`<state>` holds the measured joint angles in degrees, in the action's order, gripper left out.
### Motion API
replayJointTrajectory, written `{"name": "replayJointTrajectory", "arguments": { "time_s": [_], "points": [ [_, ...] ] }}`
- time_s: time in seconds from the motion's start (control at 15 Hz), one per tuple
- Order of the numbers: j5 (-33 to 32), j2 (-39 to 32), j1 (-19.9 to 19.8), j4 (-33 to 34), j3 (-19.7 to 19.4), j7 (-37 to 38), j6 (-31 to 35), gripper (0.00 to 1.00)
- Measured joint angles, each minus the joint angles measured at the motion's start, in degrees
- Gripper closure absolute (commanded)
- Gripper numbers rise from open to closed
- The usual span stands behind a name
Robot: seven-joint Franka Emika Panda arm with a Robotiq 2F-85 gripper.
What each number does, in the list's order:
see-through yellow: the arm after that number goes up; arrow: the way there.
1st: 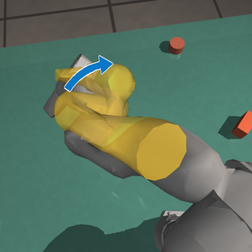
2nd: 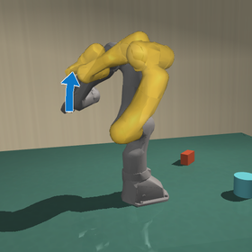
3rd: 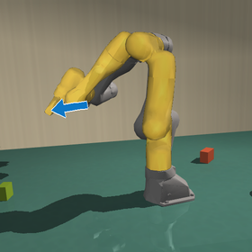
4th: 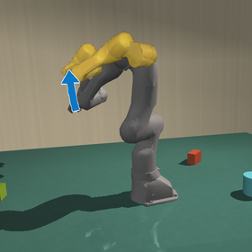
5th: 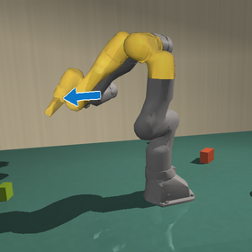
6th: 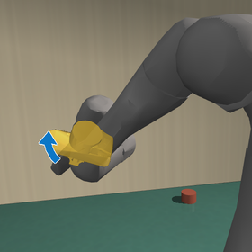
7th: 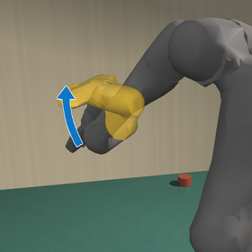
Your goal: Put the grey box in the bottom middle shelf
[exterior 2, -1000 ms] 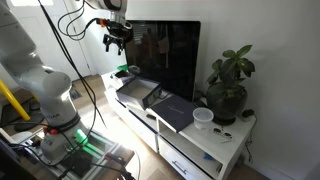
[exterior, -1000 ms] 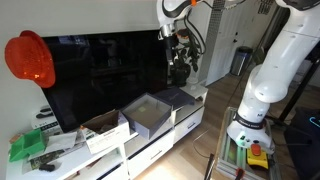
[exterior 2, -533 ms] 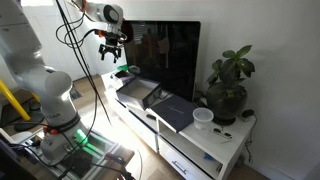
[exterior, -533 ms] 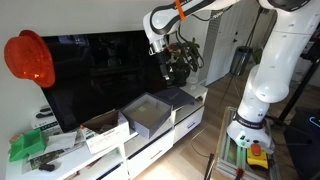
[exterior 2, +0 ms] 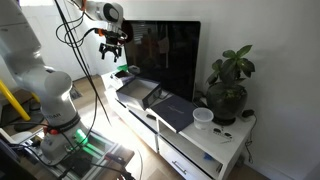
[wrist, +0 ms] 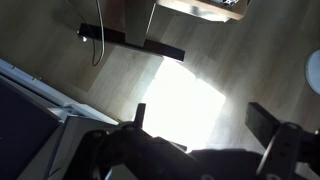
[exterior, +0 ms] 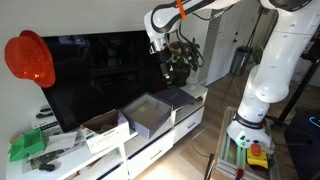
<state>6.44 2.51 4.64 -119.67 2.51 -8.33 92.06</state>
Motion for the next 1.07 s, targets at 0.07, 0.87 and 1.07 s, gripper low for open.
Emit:
{"name": "replayJointTrajectory", "arguments": {
  "time_s": [0.07,0.87,1.07],
  "points": [
    [0.0,0.0,0.0,0.0,0.0,0.0,0.0,0.0],
    [-0.59,-8.16,1.93,-3.2,3.53,-1.47,12.88,0.0],
    [-0.61,-8.06,1.91,-3.12,3.48,-1.59,12.88,0.0]
  ]
}}
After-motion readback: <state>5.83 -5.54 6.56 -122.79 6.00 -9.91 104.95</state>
